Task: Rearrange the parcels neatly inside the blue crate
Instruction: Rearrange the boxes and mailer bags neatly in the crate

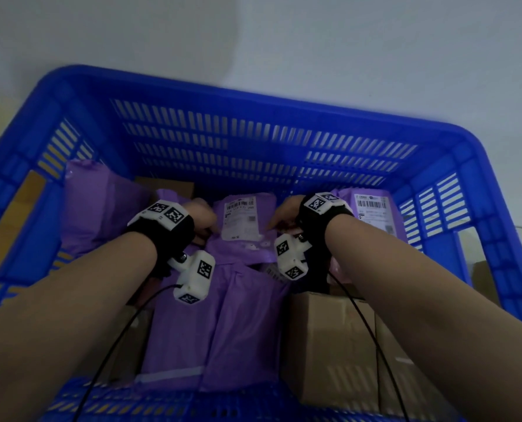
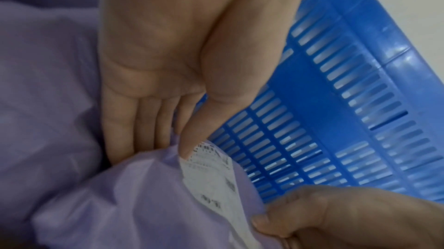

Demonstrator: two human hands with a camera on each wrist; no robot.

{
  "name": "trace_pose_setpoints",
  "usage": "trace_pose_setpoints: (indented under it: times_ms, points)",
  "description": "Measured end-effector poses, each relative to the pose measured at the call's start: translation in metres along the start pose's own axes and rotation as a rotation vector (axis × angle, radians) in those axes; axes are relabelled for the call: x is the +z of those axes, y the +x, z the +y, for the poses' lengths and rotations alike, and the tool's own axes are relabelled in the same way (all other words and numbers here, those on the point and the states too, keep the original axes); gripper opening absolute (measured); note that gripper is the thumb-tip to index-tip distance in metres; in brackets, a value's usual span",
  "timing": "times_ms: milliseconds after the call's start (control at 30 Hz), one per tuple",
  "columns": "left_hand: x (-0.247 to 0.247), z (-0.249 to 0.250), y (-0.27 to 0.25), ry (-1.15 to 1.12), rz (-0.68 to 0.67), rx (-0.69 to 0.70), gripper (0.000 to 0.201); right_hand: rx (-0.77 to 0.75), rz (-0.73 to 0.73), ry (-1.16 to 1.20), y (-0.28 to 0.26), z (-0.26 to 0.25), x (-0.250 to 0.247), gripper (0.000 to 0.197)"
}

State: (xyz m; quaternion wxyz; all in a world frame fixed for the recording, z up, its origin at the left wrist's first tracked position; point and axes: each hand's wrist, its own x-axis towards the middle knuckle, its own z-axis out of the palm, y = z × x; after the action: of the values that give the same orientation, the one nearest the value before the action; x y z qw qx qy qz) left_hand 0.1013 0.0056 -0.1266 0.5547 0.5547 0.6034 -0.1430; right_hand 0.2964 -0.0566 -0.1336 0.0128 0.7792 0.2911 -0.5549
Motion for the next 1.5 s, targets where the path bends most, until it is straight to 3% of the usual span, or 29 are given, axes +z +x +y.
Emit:
trace_pose_setpoints:
  times_ms: [100, 167, 233, 333, 400, 500, 633, 800, 967, 1067, 1133, 1300, 1500]
  points:
    - [-0.003, 0.002, -0.011, -0.013, 0.013, 0.057, 0.029, -0.028, -0.033, -0.012, -0.013, 0.002, -0.008, 0.021]
    - [-0.010, 0.005, -0.019, 0.015, 0.052, 0.150, 0.035, -0.068, -0.033, -0.007, -0.026, 0.002, -0.013, 0.028]
    - [-0.023, 0.011, -0.029, 0.039, 0.080, 0.247, 0.038, -0.111, -0.005, 0.004, -0.041, 0.001, -0.016, 0.017]
    - [-0.044, 0.023, -0.047, 0.079, 0.150, 0.368, 0.036, -0.146, 0.023, 0.045, -0.064, -0.002, -0.019, 0.017]
    - [-0.054, 0.031, -0.061, 0.106, 0.192, 0.454, 0.040, -0.213, 0.084, 0.058, -0.080, -0.007, -0.021, 0.025]
    - [-0.062, 0.040, -0.084, 0.210, 0.265, 0.606, 0.052, -0.368, 0.221, -0.063, -0.109, -0.013, -0.023, 0.016]
    - [-0.065, 0.046, -0.106, 0.187, 0.249, 0.713, 0.052, -0.512, 0.380, -0.276, -0.139, -0.020, -0.025, 0.014]
    - [-0.062, 0.045, -0.122, 0.124, 0.191, 0.717, 0.050, -0.641, 0.532, -0.406, -0.160, -0.019, -0.033, 0.022]
    - [-0.058, 0.042, -0.132, 0.017, 0.120, 0.752, 0.054, -0.724, 0.615, -0.315, -0.173, -0.016, -0.045, 0.014]
    - [-0.054, 0.041, -0.134, -0.052, 0.135, 0.784, 0.046, -0.775, 0.595, -0.171, -0.177, -0.014, -0.054, 0.012]
    - [-0.053, 0.040, -0.132, -0.129, 0.154, 0.791, 0.039, -0.827, 0.603, -0.043, -0.177, -0.013, -0.057, 0.023]
    - [-0.059, 0.028, -0.125, -0.373, 0.132, 0.702, 0.037, -0.869, 0.752, 0.214, -0.174, 0.012, -0.058, 0.083]
    - [-0.055, 0.015, -0.113, -0.481, 0.080, 0.586, 0.040, -0.800, 0.458, 0.570, -0.160, 0.047, -0.039, 0.080]
